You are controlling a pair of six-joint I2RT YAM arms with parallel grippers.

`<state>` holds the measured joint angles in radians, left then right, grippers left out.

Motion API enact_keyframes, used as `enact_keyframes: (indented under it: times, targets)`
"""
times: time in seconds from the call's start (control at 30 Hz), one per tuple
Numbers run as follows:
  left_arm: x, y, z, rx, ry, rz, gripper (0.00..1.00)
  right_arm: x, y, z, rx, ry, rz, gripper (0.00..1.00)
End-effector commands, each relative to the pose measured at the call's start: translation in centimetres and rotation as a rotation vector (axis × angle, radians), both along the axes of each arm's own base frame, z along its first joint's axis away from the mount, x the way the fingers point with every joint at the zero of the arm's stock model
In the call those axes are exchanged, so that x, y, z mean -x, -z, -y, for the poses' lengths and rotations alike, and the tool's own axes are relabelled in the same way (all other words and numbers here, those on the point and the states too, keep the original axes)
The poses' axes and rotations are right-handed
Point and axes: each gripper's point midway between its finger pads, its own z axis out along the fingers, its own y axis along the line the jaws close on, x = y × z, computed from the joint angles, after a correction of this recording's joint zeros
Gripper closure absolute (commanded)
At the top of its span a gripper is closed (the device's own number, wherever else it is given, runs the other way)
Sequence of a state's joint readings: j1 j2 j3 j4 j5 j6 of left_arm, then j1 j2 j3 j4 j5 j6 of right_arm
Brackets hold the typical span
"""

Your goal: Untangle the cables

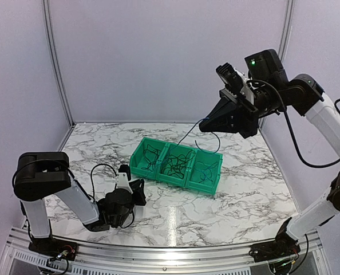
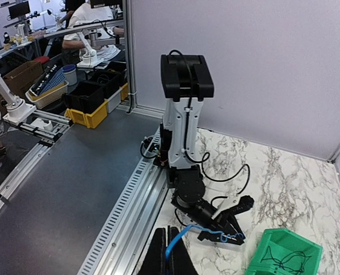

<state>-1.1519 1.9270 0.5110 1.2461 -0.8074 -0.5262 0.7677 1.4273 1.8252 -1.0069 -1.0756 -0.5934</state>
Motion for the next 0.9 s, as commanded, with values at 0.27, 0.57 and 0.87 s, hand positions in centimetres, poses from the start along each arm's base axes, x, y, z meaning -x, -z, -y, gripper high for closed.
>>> enact_keyframes:
  times: [0.27, 0.57, 0.87]
  targets:
    - [0.4, 0.8, -3.1, 0.021, -0.071, -0.037, 0.67, -6.1, -8.1, 6.3, -0.177, 0.34, 0.16, 1.0]
    - [1.0, 1.7, -3.8, 0.029, -0.066, -0.065, 0.61, -11.7, -6.6, 8.3, -0.173, 0.559, 0.109, 1.0]
    - [1.4, 1.0, -4.0, 0.05, -0.037, -0.067, 0.61, -15.4, -2.7, 9.5, -0.116, 0.683, 0.094, 1.0]
